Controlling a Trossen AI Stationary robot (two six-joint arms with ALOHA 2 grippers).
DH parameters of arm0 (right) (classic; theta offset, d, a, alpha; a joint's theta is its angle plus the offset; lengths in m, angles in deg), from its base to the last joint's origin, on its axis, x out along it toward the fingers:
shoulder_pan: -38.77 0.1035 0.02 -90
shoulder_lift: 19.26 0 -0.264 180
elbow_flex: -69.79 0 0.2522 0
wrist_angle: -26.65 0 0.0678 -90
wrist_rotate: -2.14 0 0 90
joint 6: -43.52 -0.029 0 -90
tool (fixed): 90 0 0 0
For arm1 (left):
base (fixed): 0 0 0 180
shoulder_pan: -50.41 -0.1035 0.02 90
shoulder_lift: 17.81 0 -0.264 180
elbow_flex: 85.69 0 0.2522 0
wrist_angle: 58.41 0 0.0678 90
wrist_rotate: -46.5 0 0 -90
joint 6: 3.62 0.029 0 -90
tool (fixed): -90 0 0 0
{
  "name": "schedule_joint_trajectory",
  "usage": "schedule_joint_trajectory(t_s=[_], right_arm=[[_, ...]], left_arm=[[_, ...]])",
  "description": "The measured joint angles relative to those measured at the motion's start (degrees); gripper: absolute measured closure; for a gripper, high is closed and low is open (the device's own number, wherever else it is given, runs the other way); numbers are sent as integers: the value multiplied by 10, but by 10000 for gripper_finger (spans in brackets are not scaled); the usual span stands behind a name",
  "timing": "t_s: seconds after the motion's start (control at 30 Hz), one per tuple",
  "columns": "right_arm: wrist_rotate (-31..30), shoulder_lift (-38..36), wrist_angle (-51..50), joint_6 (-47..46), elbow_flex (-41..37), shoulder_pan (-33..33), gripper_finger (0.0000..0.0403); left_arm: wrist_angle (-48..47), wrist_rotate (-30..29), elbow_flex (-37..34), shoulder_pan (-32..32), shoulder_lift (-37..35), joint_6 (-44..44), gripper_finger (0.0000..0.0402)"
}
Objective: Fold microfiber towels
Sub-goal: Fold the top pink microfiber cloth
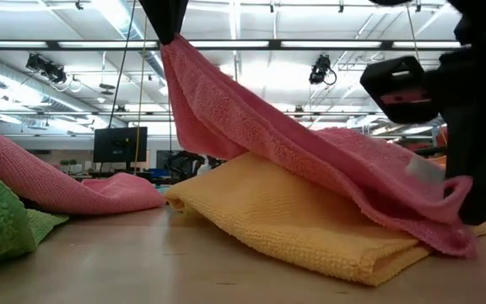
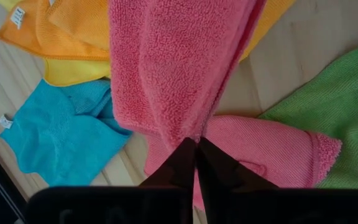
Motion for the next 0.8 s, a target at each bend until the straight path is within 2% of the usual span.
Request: schedule_joint_trajectory(t_s=[0.13, 0.27, 0.43, 0.6, 0.8], right_arm=[[-31, 1, -9, -3, -3, -4, 355], [-47, 1, -10, 1, -3, 3, 359], [-108, 1, -11, 9, -3, 21, 359], [-104, 1, -15, 13, -2, 29, 359], [-74, 5, -8, 30, -2, 23, 359]], left_arm=[[0, 0, 0, 1, 0, 0, 372], [0, 0, 0, 1, 0, 0, 383], [0, 4, 0, 1, 0, 0, 385], [0, 14, 0, 3, 0, -14, 372], [0, 14, 0, 9, 0, -14, 384]])
